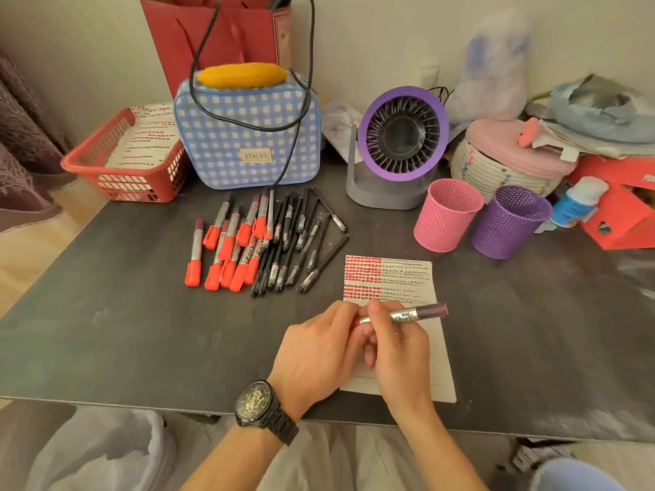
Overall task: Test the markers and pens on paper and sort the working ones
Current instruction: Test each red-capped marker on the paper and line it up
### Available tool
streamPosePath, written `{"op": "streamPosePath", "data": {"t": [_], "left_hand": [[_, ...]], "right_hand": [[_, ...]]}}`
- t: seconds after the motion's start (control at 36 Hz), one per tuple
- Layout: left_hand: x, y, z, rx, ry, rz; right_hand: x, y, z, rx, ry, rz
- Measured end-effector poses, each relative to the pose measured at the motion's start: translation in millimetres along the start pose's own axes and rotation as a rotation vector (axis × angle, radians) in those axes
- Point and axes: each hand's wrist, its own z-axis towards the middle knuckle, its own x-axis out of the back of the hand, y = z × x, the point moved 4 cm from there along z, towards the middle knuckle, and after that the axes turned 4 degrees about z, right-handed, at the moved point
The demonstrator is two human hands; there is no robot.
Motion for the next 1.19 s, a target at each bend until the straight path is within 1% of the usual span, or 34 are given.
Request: {"op": "streamPosePath", "data": {"t": [0.11,0.22,0.28,0.36,0.56,0.78,0.97,1.08,1.14,1.19], "left_hand": [[-1.0,-0.8,-0.7,-0.024,0.011,0.024],[-3.5,-4.2,0.7,0.010,-0.056,0.019],[-5.1,-6.8,0.4,0.022,-0.074,0.009],[-6.4,-9.0,-0.7,0.024,-0.073,-0.012],[-8.5,-7.7,-0.1,0.034,-0.071,-0.070],[-12.0,-7.2,-4.5,0.126,-0.079,-0.129],[-11.1,0.3,-9.6,0.229,-0.040,-0.149],[-13.1,0.8,-10.6,0.273,-0.068,-0.186],[-13.0,-1.1,-10.2,0.282,-0.072,-0.210],[-11.5,-3.4,-11.1,0.253,-0.076,-0.192]], "right_hand": [[3.9,5.9,-1.6,-0.003,0.019,0.023],[1.6,8.6,1.6,-0.113,-0.015,0.189],[0.5,9.7,3.5,-0.138,-0.034,0.216],[0.5,10.1,3.5,-0.114,-0.056,0.190],[1.5,9.3,4.8,-0.087,-0.047,0.197],[2.1,8.1,2.6,-0.076,-0.042,0.232],[3.5,8.3,0.4,-0.092,-0.022,0.270],[4.4,4.8,-1.1,-0.105,-0.004,0.299],[5.8,3.5,-0.7,-0.083,0.006,0.317],[4.9,0.4,-1.7,-0.044,-0.004,0.273]]}}
